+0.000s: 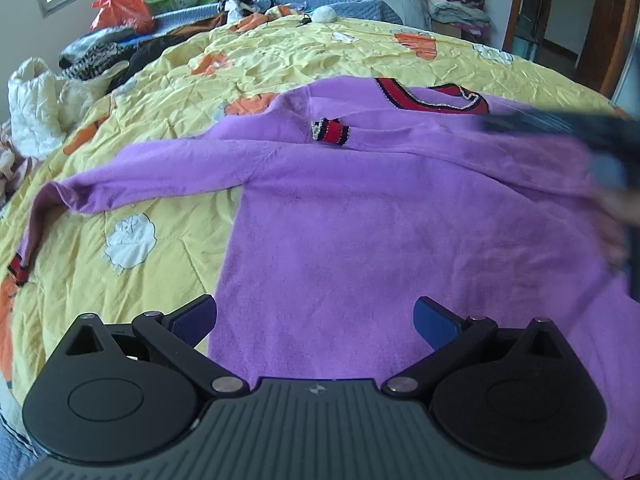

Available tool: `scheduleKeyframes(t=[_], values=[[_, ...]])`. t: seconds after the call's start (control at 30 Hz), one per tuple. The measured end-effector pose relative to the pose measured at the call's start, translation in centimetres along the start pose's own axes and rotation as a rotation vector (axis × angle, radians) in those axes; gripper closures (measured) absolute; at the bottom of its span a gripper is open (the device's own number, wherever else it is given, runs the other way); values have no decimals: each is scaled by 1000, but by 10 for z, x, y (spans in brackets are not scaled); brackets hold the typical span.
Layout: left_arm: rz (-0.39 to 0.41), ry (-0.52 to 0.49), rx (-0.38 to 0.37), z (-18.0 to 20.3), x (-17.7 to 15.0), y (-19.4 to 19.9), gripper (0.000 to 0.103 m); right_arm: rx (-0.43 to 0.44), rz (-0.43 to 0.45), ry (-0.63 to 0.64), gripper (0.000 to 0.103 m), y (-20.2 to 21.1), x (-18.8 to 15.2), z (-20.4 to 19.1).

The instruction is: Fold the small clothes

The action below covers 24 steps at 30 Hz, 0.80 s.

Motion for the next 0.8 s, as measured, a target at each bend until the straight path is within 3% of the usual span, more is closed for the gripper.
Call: scheduleKeyframes(t=[0.07,0.17,0.23,0.3,0.37,0.4,0.47,0.5,0.63,0.8], values=[[0,15,-22,-3,1,-1,0,-123,10,-63,15,27,-18,50],[10,40,-50,-6,5,-6,0,-232,-8,-201,31,54,-40,116],[1,59,-74,-7,10,-11,0,-292,-20,-238,37,59,-48,139],[-12,83,-97,-8,16,-16,0,-281,-49,-213,37,53,-55,144],[-6,100,-103,-12,24,-17,0,-288,-140,-135,38,40,-65,135],[3,106,-99,-15,28,-16,0,-315,-139,-72,39,43,-68,126],[28,119,-88,-23,39,-15,0,-340,-151,-75,38,55,-64,119],[44,130,-93,-26,47,-15,0,-348,-114,-80,37,62,-59,116],[66,188,-135,-38,94,-25,0,-255,11,-89,36,53,-29,77],[97,294,-118,-60,124,-16,0,-106,18,-43,37,-36,9,-19]])
Point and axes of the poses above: each gripper's, at about its wrist camera, not at the fingertips, and y roughly against the way its jaws point, z to its right, x to its top, the point moved 3 cm from there along -y, roughly the way its jaws point, and after that the axes turned 3 degrees about -z, right-handed, at the moved point
